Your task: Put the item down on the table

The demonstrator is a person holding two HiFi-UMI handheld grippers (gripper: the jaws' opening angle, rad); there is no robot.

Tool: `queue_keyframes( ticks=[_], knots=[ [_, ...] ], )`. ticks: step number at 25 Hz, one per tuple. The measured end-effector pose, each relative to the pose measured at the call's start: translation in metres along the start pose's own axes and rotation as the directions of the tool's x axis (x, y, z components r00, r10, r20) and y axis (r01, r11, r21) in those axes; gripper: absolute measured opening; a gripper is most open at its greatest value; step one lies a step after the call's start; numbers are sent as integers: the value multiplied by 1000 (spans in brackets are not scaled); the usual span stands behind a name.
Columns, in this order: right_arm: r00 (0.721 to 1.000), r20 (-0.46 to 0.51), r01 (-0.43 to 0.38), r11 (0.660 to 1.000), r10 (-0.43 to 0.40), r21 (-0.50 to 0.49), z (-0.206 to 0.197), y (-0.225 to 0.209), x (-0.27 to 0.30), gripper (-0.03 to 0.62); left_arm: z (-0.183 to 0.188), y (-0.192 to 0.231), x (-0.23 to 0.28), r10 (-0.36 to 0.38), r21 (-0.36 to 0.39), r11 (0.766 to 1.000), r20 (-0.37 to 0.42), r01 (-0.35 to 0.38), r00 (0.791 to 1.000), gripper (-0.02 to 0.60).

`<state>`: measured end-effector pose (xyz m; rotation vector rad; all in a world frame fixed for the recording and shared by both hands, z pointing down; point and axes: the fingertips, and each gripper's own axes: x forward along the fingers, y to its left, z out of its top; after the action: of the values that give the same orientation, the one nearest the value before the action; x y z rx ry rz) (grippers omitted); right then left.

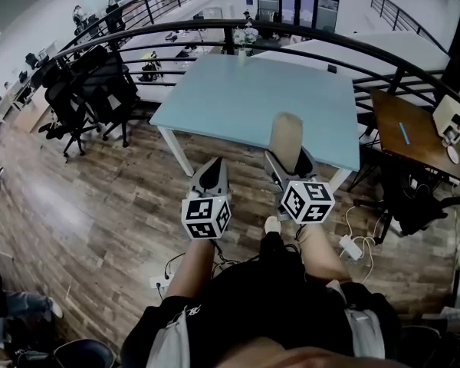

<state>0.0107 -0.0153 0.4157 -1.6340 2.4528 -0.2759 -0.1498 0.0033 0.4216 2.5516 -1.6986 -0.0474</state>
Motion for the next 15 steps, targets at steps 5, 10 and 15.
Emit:
queue_keyframes(
  ticks=[5,10,15],
  knots=[
    [1000,7,-15,1000,15,27,-3,-18,29,388,-1,7,29,2,27,1000,0,-2,1000,11],
    [999,8,-31,999,31,35,-5,-37,64,388,0,15,69,2,28,1000,6,-2,1000,11],
    [999,18,-37,997,36,68,-5,-62,106,388,-6,29,117,0,19,1000,-2,0,1000,11]
  ],
)
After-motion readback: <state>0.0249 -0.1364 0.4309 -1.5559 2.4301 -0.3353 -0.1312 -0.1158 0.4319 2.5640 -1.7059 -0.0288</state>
